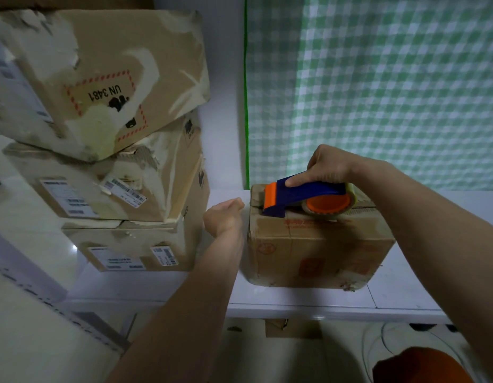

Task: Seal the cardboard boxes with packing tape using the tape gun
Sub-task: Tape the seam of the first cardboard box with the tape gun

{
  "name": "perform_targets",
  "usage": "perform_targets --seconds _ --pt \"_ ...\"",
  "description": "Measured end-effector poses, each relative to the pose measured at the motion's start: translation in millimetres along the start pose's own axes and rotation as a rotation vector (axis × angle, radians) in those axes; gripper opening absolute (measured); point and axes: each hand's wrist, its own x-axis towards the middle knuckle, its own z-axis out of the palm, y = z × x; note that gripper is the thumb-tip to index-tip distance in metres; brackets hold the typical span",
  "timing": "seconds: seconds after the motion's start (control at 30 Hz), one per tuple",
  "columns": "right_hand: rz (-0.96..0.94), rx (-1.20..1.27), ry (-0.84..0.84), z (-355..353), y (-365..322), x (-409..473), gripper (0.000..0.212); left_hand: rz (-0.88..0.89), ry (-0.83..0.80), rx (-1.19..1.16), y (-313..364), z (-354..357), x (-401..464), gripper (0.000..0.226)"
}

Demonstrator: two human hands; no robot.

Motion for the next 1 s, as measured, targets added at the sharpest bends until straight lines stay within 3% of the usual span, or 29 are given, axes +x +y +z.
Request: perform_targets --seconds 0.27,0.5,0.67,0.77,0.83,0.93,1.0 --pt "0.013 -0.008 -0.022 0 1 5 0.053 0.029 -0.043 0.026 -14 -1 -8 0.010" --pt "-0.002 0.008 -0.009 2 1 1 0.055 0.252 -0.167 0.389 -22 -10 -2 0.019" --pt "0.003 -0.005 0.009 3 -1 -2 0.053 0.200 -0.208 0.509 -9 -10 -5 0.020" --pt "0.016 -0.016 0.015 2 -1 -4 0.053 -0.004 -0.196 0.727 -12 -15 2 0.058" --pt "0.023 -0.023 0.020 1 -1 -6 0.053 -0.045 -0.210 0.704 -18 -21 2 0.062" --pt "0.038 -0.047 0.044 3 -2 -6 0.055 0.173 -0.198 0.584 -9 -17 -7 0.039" --pt "0.063 -0.086 0.073 3 -4 -5 0.058 0.378 -0.236 0.540 3 -9 -19 0.036"
